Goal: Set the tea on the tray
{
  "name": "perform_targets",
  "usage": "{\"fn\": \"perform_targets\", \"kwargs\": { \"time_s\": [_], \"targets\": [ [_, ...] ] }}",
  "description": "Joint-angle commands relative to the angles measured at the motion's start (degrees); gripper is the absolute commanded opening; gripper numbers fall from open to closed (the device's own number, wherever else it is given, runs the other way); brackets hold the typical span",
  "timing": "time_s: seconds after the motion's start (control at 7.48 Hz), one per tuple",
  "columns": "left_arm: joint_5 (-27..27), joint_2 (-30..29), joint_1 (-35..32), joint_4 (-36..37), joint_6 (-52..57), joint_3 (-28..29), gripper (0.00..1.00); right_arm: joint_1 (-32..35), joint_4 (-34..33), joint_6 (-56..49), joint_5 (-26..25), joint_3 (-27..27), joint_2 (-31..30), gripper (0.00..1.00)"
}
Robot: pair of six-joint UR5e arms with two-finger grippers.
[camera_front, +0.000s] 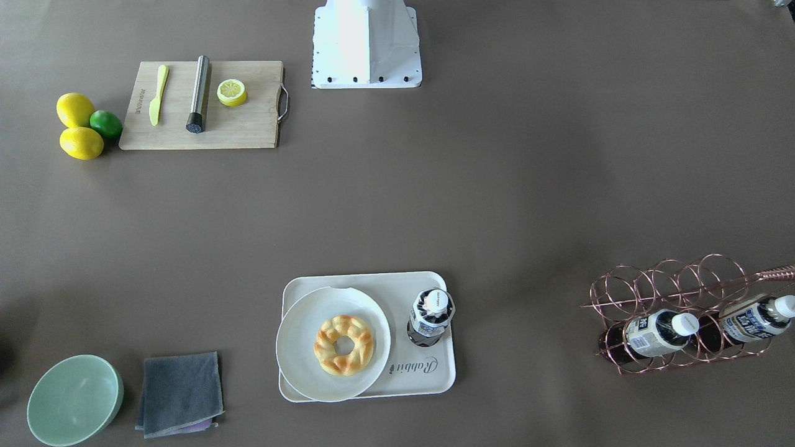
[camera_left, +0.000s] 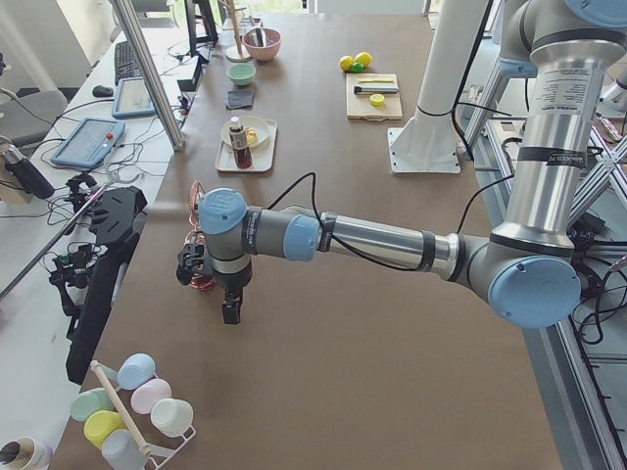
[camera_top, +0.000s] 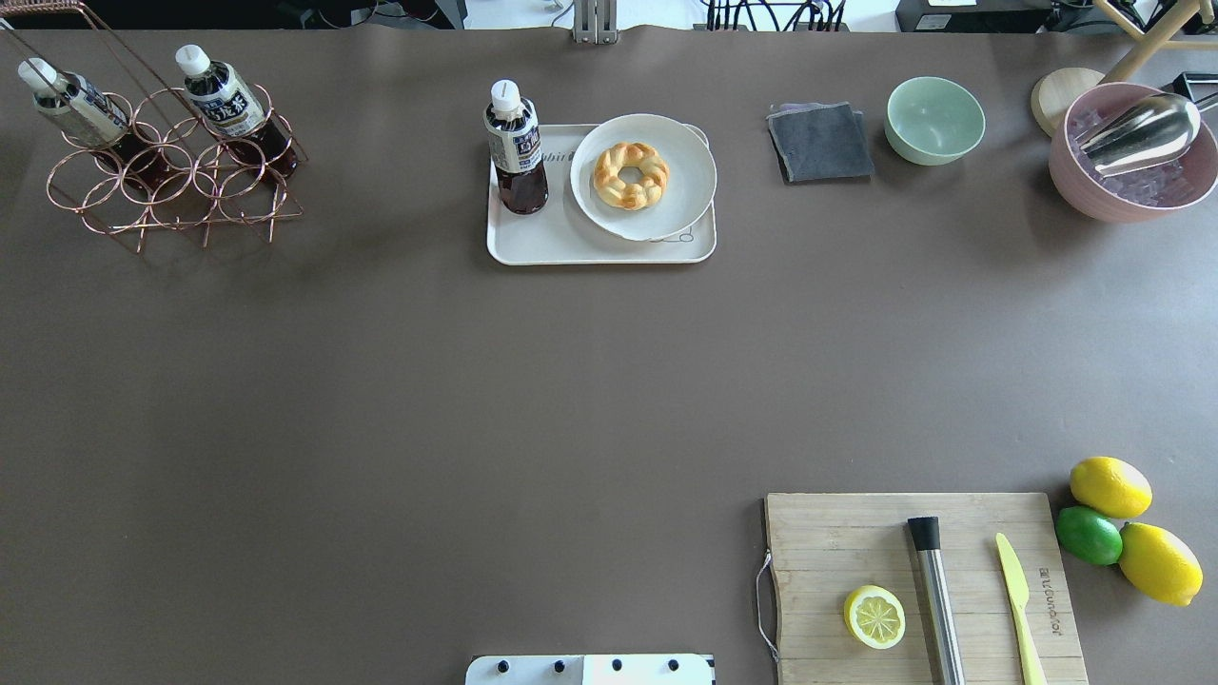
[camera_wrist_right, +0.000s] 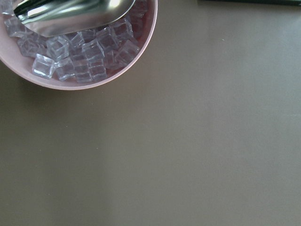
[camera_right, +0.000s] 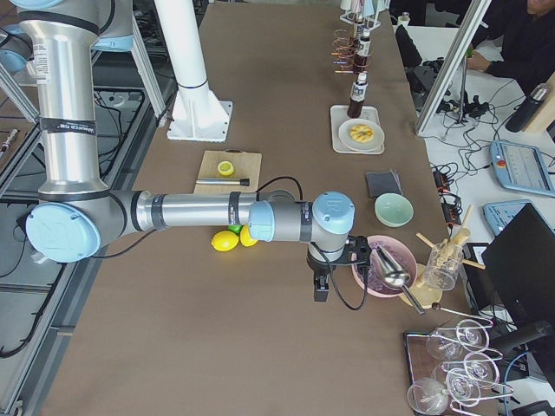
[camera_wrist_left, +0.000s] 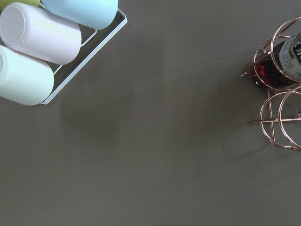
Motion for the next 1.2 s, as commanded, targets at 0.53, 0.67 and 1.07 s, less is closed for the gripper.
{"fn": "perform_targets", "kwargs": {
  "time_s": [0.53, 0.67, 1.07],
  "targets": [
    [0.0, 2.5, -2.4, -0.1, 2.7, -0.1, 0.98, 1.7, 0.3, -1.2, 3.2, -0.2, -0.8, 1.0],
    [0.0, 3.7, -4.4, 0.3, 6.7, -0.5, 0.98, 1.7, 0.3, -1.1, 3.2, -0.2, -0.6, 1.0],
    [0.1, 3.2, -4.4, 0.5, 6.7, 0.0, 0.98, 1.7, 0.3, -0.9, 3.1, -0.2, -0.5, 1.0]
  ]
}}
